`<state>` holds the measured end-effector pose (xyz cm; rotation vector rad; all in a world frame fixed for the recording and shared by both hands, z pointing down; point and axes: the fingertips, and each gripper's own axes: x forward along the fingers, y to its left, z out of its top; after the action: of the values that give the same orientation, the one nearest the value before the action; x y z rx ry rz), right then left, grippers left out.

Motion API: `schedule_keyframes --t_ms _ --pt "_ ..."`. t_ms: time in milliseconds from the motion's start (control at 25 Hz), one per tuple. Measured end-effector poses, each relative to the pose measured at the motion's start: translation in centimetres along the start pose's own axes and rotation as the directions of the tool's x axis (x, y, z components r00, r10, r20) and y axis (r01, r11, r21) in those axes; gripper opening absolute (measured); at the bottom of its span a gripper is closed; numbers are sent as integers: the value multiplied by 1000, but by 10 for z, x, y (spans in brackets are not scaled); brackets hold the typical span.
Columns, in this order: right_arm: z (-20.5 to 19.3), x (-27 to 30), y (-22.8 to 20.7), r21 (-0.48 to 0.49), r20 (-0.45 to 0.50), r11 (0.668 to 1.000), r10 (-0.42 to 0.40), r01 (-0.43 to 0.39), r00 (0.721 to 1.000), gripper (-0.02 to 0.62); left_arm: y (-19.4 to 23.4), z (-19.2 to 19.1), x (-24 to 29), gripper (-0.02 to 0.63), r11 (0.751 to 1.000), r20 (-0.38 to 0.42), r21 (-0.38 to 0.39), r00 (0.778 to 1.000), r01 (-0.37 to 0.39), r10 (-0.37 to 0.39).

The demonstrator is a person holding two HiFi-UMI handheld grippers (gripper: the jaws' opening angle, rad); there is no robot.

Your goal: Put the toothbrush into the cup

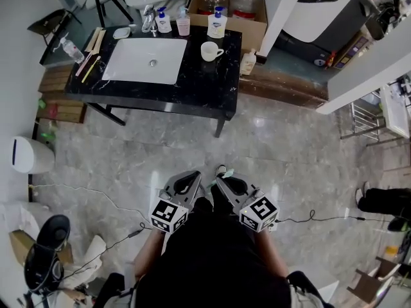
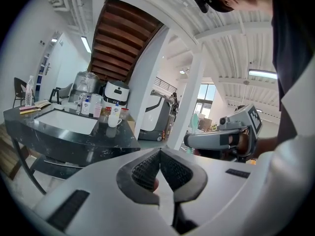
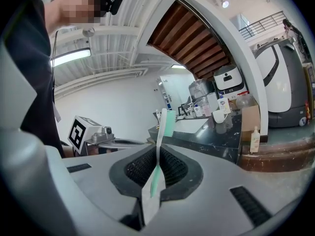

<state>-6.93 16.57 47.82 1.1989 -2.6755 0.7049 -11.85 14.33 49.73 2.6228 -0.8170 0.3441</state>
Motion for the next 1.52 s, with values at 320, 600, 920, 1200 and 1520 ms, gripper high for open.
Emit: schedule_keyframes --t_ms 320,600,920,1200,1520 --pt "36 6 -53 -12 40 1000 26 -26 999 29 13 39 50 9 998 13 45 999 -45 45" --pt "50 5 -100 -19 31 998 64 -63 997 29 19 56 94 9 996 22 22 996 -91 91" --pt "56 5 -141 -19 1 994 111 -111 994 29 19 66 123 9 989 28 -19 989 -147 147" --pt "60 17 -158 3 -8 994 110 -110 994 29 32 66 137 9 988 7 -31 989 -149 149" --pt "78 48 -175 -10 -11 997 74 -74 997 29 68 85 159 9 994 29 -24 994 -103 104"
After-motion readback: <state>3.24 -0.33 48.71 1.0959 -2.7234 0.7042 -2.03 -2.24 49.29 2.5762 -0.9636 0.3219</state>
